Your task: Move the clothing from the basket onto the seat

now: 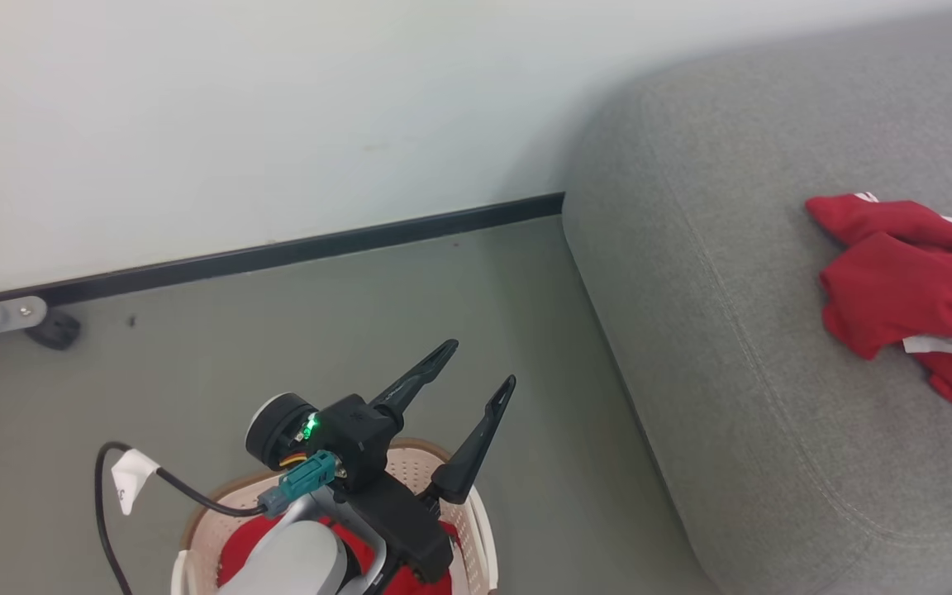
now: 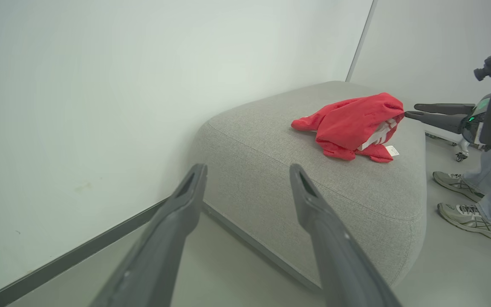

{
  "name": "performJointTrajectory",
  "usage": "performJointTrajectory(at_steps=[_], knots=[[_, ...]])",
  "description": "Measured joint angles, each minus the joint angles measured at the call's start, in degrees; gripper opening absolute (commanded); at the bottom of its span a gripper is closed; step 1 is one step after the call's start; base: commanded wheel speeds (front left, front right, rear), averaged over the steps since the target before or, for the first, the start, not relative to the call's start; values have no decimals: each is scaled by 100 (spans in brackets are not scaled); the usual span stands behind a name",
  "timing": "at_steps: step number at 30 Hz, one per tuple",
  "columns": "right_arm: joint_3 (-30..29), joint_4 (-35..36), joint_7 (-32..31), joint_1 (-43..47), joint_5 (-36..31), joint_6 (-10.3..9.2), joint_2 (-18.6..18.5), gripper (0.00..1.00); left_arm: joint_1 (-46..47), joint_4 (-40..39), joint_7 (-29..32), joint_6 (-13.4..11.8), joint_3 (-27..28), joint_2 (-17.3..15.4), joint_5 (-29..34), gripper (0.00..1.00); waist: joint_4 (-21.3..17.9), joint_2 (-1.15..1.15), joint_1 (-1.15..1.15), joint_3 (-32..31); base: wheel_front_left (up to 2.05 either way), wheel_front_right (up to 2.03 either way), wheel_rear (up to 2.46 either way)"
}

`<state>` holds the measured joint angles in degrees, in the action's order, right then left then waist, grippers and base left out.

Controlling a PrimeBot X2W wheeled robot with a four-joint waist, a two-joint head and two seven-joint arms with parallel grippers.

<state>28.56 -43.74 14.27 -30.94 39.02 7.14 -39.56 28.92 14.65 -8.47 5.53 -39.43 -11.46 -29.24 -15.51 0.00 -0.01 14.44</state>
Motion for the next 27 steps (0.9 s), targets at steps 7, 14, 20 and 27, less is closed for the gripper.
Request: performJointTrajectory(at_steps=[7,14,20,27], knots=[[-94,605,1,237,30,0,-88,100,-164,64,-97,-52,38,30,-116,100,303,0,0,-239,0,0,0],[-159,1318,1,478,30,-8,-52,100,-336,116,-200,-111,156,27,-232,100,635,0,0,-481,0,0,0],[-407,1870,1,715,116,-122,-25,100,-495,108,-231,-229,255,27,-298,100,948,0,0,-665,0,0,0],[-705,2533,2,951,191,-321,77,100,-631,4,-324,-410,511,-73,-349,100,1334,0,1,-794,0,0,0]])
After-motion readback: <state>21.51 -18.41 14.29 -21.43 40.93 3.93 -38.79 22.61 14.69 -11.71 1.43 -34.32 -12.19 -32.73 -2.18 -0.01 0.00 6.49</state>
